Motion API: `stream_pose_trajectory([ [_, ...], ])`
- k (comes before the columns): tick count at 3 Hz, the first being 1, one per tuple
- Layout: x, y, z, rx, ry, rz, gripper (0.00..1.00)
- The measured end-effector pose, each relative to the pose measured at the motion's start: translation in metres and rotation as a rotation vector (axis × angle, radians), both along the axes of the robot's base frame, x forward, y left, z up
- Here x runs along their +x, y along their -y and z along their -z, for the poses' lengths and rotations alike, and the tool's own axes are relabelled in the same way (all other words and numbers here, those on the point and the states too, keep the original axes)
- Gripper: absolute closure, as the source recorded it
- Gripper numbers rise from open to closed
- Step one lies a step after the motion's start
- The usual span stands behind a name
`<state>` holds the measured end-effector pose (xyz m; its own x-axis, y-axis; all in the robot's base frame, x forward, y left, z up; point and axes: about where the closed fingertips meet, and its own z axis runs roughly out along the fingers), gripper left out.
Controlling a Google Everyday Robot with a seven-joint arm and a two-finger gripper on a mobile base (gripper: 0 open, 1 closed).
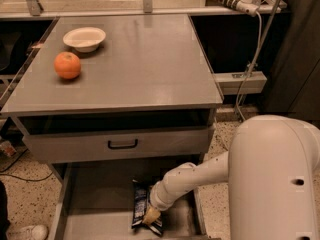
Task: Pick blue chip bag from middle drawer and place on counter
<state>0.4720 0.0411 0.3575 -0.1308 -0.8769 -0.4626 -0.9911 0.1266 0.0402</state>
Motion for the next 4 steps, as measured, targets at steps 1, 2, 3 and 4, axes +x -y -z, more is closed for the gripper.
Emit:
stream_pose_trajectory([
  [1, 0.0, 0.0, 0.0, 0.0, 0.0, 0.0, 1.0],
  [2, 0.0, 0.0, -0.005, 0.0, 0.0, 0.0, 1.0],
  [3, -0.001, 0.003, -0.019, 0.021, 0.031, 0.011, 1.0],
  [4, -0.005, 0.013, -0.03, 0.034, 0.055, 0.044, 1.0],
])
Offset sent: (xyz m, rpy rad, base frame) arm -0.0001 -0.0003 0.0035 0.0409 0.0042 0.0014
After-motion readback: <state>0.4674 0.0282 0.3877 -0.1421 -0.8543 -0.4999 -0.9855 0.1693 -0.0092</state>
